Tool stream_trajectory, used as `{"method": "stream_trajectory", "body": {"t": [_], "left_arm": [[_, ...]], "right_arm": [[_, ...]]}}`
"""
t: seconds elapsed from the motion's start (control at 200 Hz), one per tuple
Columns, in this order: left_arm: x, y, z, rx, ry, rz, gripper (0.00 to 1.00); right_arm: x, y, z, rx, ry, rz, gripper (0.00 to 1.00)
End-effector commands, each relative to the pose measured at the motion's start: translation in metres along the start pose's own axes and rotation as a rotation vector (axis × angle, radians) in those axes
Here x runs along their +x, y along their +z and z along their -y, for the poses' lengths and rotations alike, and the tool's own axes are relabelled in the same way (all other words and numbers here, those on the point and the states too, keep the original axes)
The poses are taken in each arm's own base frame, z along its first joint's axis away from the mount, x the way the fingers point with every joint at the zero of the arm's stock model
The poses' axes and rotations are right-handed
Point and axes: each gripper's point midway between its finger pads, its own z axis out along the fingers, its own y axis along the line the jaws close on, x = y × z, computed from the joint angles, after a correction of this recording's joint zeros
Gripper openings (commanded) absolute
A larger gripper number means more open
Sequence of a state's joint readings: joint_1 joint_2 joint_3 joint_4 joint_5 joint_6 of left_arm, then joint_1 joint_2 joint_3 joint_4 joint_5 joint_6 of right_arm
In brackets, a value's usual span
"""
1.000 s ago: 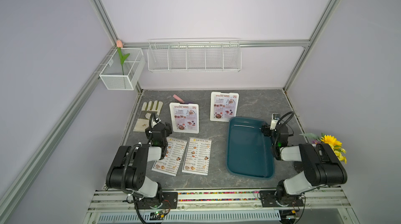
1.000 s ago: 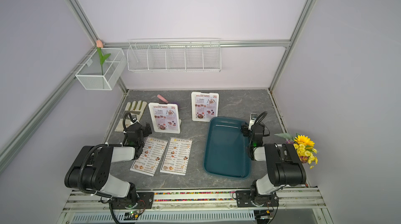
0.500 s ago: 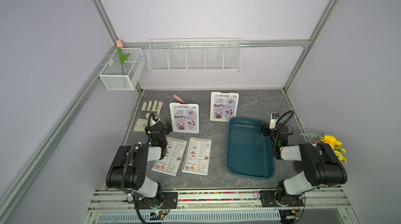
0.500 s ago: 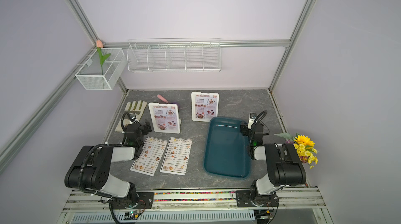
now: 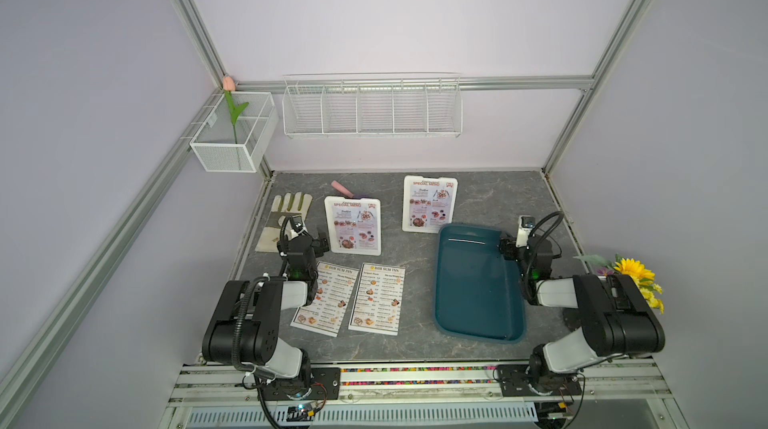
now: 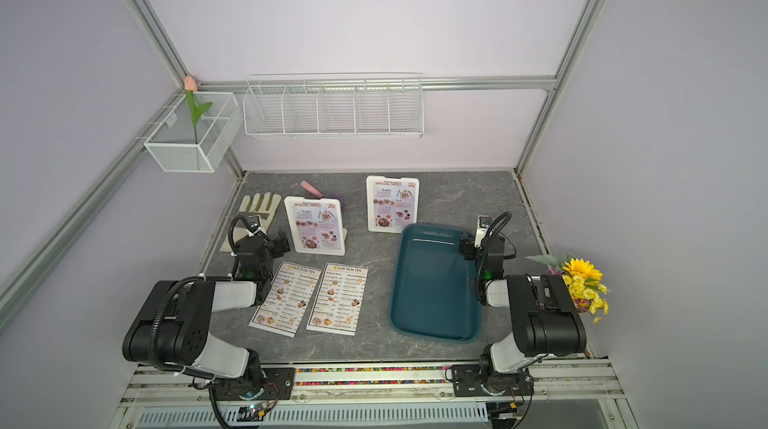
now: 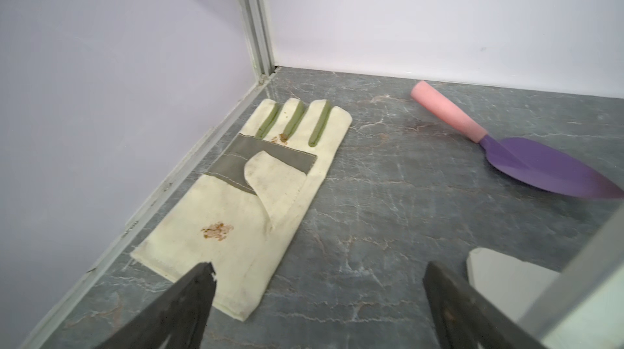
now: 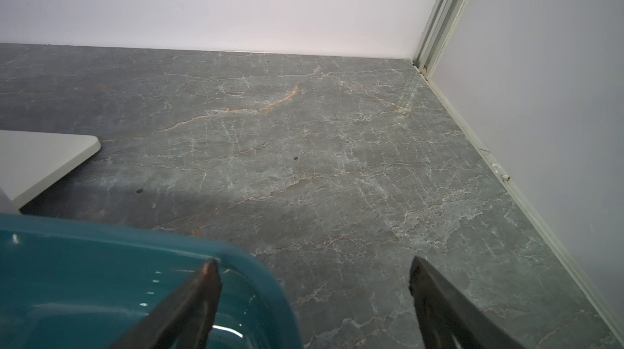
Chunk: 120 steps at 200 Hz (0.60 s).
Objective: Replace the menus in the menu holders
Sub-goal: Reset both arms
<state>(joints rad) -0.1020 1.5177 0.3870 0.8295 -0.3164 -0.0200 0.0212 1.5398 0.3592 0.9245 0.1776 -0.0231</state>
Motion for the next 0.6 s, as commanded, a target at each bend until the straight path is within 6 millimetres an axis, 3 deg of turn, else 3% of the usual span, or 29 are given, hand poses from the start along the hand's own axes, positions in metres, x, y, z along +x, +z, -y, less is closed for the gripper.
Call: {"method": "stream_trajectory", "body": {"t": [0.0, 0.075, 0.16, 0.595], "left_arm": [[-0.007, -0.01, -0.002, 0.016, -0.019, 0.061, 0.99], [-0.003, -0.002, 0.022, 0.142, 0.057, 0.003, 0.99], [-0.006, 0.008, 0.002, 0.034, -0.007, -0.015, 0.99], [-0.006, 0.006, 0.004, 0.044, -0.003, -0.017, 0.99]], "right_arm": [[-0.002, 0.002, -0.002, -0.013, -0.003, 0.003, 0.89], [-0.002, 0.002, -0.002, -0.013, -0.003, 0.003, 0.89], [-0.002, 0.002, -0.002, -0.013, -0.004, 0.002, 0.89], [-0.002, 0.002, -0.001, -0.012, -0.003, 0.003, 0.89]]}}
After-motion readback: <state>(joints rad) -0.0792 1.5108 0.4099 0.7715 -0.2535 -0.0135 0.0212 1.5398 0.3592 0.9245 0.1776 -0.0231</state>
